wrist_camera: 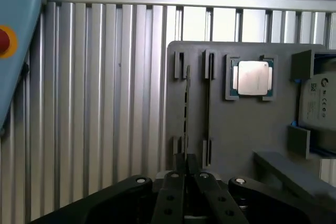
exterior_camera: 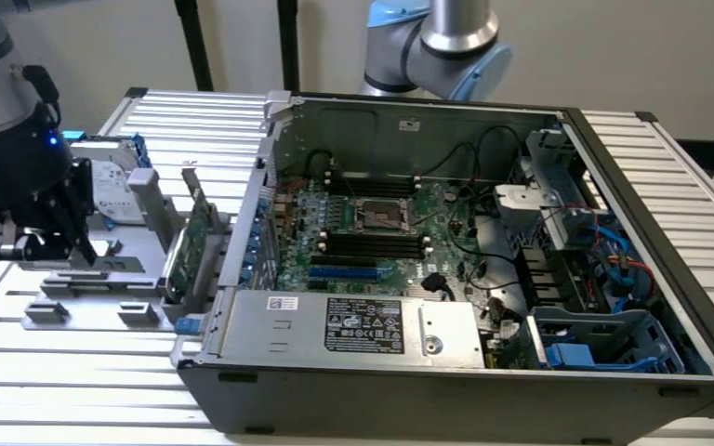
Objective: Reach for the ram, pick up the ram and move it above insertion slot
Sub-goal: 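Pick up the ram and move it above insertion slot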
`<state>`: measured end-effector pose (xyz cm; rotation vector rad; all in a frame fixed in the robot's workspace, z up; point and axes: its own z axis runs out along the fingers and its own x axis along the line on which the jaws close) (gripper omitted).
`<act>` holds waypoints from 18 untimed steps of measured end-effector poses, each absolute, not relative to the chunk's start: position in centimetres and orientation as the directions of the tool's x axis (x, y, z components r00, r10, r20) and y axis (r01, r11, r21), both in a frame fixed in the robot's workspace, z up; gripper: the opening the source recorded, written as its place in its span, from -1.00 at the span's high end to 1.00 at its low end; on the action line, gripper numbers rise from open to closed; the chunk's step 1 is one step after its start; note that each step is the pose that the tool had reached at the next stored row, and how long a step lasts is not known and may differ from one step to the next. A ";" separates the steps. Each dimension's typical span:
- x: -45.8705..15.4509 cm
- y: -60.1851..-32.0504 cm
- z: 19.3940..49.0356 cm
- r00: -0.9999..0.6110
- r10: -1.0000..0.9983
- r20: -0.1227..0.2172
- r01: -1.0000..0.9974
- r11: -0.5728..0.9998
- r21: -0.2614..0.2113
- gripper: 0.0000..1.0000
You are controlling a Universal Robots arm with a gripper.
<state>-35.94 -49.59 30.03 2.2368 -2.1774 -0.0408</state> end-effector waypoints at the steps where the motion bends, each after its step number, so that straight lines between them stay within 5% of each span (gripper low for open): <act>1: -35.5 -49.6 30.5 0.027 -1.000 -0.005 -0.999 -0.027 0.032 0.73; 18: -28.1 -49.5 38.2 0.027 -1.000 -0.005 -0.999 -0.027 0.033 0.73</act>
